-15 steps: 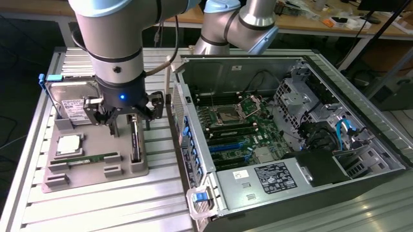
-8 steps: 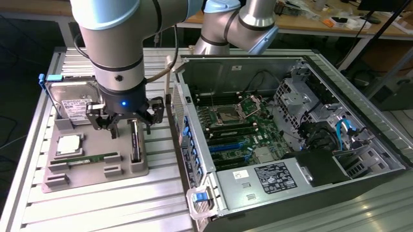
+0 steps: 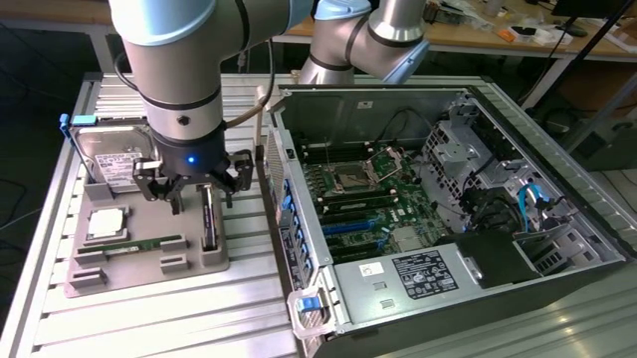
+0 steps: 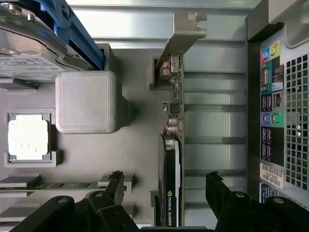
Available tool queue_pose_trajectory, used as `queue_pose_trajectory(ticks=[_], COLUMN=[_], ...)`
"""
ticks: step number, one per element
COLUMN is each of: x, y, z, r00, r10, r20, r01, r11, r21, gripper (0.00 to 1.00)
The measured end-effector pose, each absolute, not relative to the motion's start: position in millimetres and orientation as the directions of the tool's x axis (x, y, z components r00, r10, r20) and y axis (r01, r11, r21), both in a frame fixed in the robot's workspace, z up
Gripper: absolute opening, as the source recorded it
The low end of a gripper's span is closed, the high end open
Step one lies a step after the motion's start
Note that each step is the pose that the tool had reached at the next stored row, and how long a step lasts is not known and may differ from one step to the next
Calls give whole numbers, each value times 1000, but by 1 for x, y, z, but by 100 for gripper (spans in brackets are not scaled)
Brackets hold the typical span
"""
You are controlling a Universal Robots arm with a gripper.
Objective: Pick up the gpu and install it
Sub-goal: 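Pick up the gpu and move the gpu toward the slot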
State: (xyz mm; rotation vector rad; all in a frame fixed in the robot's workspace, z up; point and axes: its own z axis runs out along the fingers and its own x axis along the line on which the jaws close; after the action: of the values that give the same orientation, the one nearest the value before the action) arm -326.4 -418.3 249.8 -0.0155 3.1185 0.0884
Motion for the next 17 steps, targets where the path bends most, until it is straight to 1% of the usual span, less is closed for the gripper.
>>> queue_pose_trajectory(ticks=[4,17], x=[-326,-323], y=[-416,-416], z=[249,246], r00=[-1000,-1000], r10=[-10,-10], r20=[-22,-22], r01=[-11,-11], r11=[1000,1000], r21=[28,27], gripper=[78,78])
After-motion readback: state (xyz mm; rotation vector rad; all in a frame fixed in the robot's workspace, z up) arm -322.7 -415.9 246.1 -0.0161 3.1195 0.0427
